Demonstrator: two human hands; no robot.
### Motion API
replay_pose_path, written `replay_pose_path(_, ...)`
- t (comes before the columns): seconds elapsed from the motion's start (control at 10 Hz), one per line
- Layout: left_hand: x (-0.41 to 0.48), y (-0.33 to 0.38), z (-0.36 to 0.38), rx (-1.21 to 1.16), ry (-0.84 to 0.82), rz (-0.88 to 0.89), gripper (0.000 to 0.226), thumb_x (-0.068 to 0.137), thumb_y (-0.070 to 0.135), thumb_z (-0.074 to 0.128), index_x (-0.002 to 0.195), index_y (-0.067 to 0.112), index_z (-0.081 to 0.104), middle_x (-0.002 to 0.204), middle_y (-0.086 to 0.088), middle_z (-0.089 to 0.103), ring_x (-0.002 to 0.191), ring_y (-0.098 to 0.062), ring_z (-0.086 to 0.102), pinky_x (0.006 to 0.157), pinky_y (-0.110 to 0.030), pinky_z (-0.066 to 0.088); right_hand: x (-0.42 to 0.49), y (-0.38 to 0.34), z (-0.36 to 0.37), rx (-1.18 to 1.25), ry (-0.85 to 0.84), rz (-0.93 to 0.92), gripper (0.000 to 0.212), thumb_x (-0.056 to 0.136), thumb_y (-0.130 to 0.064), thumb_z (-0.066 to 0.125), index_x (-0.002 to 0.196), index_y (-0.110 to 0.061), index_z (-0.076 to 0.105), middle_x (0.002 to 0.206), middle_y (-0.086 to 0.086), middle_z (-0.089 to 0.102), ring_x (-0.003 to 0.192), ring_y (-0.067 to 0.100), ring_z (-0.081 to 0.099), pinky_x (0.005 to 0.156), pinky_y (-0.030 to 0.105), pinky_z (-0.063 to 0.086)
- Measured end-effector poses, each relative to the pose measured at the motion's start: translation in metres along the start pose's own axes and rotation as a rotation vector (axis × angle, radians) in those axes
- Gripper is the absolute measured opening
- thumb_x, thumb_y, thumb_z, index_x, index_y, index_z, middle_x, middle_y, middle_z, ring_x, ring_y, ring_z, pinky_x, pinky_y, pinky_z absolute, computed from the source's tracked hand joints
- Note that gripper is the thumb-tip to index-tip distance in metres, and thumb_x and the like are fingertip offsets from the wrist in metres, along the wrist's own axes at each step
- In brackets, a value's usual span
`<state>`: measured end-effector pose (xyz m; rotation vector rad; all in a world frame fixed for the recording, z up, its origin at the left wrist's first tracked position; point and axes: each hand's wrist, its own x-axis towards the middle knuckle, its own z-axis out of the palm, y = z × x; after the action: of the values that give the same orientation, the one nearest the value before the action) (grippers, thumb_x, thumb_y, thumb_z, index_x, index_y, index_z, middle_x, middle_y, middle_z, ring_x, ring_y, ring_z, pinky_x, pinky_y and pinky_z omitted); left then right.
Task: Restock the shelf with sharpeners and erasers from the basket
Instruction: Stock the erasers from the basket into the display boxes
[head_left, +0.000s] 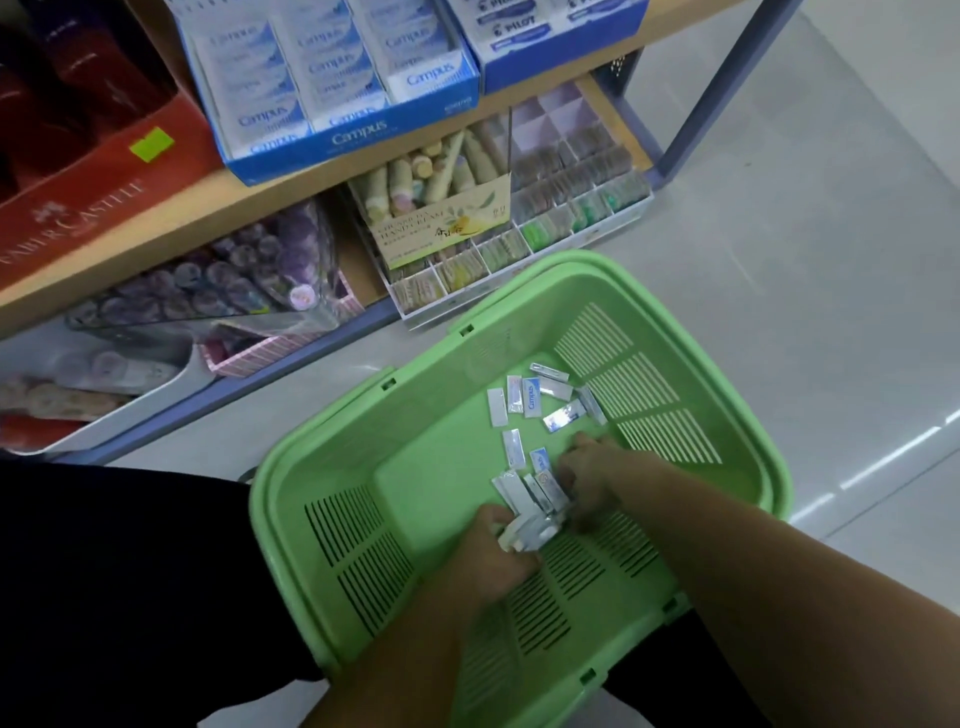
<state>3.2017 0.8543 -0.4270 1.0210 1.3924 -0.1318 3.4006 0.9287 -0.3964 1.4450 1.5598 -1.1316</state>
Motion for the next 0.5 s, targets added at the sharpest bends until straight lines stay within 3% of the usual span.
replay_pose_path(0.1,-0.001,0.006,-0.002,-0.014,-0.051,-0.065,0.049,0.085,0.034,0.081,0.12,0.024,0.048,0.105,0.0,0.063,0.073,-0.007,0.061,0.054,-0.013,0.049,0.0,0.004,-0.005,0.103,-0.02,0.005,0.057,0.07,-0.03,0.089,0.121,-0.028,0.064,0.13,0.003,0.053,0.123,0.028,0.049,0.109,0.052,0.044)
replay_pose_path(0.2,-0.003,0.009,-0.004,-0.03,-0.083,-0.094,0.053,0.085,0.04,0.081,0.123,0.027,0.046,0.108,0.001,0.064,0.074,-0.009,0.064,0.05,-0.018,0.051,0.002,0.0,-0.004,0.066,-0.033,0.018,0.054,0.071,-0.032,0.089,0.119,-0.024,0.065,0.124,0.003,0.057,0.112,0.026,0.057,0.102,0.047,0.05)
replay_pose_path(0.3,-0.003,0.011,-0.005,0.013,-0.056,0.0,0.054,0.082,0.033,0.084,0.121,0.025,0.048,0.109,0.004,0.066,0.081,-0.004,0.064,0.06,-0.012,0.05,0.004,-0.004,-0.002,0.029,-0.027,0.036,0.055,0.069,-0.036,0.09,0.117,-0.02,0.067,0.12,0.004,0.055,0.111,0.028,0.058,0.1,0.047,0.052)
replay_pose_path(0.4,-0.001,0.019,-0.004,0.093,-0.092,0.056,0.038,0.079,0.041,0.079,0.108,0.019,0.066,0.1,0.004,0.071,0.081,-0.007,0.066,0.075,-0.021,0.053,0.003,-0.001,-0.005,0.067,-0.038,0.047,0.055,0.071,-0.033,0.089,0.119,-0.021,0.067,0.116,0.004,0.066,0.107,0.027,0.065,0.096,0.043,0.055)
replay_pose_path(0.5,0.0,0.014,0.004,0.285,-0.027,0.044,0.041,0.087,0.056,0.066,0.093,0.015,0.065,0.086,0.0,0.064,0.07,-0.017,0.058,0.062,-0.027,0.046,0.004,-0.004,-0.004,0.049,-0.056,0.052,0.051,0.075,-0.034,0.086,0.121,-0.023,0.066,0.116,0.004,0.067,0.109,0.027,0.066,0.095,0.042,0.054)
